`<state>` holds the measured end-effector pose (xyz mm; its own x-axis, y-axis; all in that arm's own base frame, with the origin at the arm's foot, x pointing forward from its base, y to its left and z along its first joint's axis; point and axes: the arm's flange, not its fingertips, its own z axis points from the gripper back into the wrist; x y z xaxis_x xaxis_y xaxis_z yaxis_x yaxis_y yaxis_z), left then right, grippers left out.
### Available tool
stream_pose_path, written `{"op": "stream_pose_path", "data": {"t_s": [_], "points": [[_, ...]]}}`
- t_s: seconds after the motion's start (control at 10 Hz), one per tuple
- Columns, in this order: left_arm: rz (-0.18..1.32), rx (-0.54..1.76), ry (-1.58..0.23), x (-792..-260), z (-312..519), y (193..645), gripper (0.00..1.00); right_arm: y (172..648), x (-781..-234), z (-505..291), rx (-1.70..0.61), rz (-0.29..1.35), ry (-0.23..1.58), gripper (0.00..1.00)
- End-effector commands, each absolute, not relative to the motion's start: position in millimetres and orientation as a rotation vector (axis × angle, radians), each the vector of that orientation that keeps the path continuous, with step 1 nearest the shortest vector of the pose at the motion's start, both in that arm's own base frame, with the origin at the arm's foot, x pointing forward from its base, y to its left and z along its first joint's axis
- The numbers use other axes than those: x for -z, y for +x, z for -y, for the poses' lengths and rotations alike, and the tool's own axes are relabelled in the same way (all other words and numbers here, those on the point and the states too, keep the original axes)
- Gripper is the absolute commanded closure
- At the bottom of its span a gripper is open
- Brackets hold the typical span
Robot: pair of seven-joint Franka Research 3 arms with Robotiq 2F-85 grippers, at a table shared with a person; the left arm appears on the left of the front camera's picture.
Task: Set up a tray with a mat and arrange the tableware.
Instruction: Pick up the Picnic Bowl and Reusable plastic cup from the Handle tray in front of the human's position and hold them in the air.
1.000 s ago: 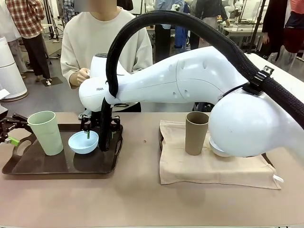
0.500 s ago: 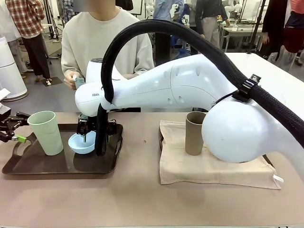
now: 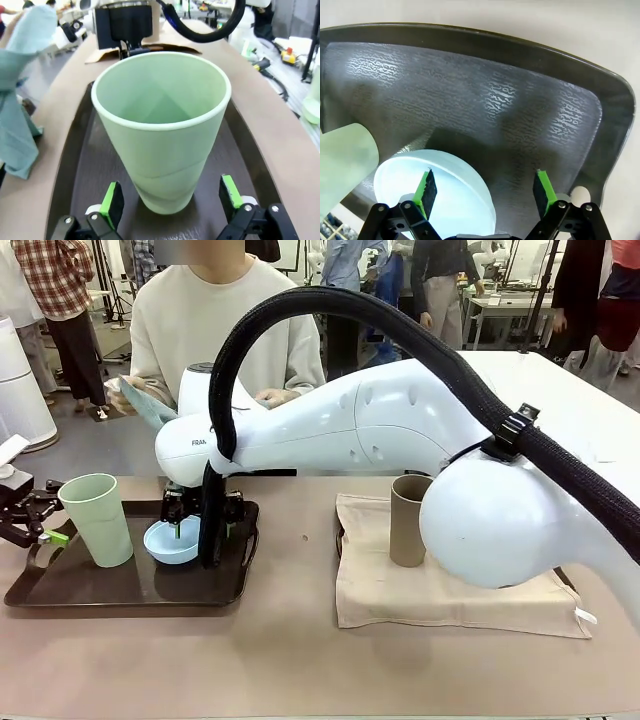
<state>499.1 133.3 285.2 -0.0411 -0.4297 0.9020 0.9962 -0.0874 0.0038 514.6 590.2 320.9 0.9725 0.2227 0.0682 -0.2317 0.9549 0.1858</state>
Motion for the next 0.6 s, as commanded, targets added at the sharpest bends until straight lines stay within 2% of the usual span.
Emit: {"op": "stream_pose_path", "data": {"t_s": [0.0, 0.5], "points": [[0.911, 1.48, -0.906, -279, -128, 497, 0.0, 519, -322, -599, -0.203, 0.088, 0.168, 0.0], [0.947, 1.516, -0.959, -269, -111, 494, 0.0, 516, -323, -598, -0.192, 0.101, 0.164, 0.0]]}}
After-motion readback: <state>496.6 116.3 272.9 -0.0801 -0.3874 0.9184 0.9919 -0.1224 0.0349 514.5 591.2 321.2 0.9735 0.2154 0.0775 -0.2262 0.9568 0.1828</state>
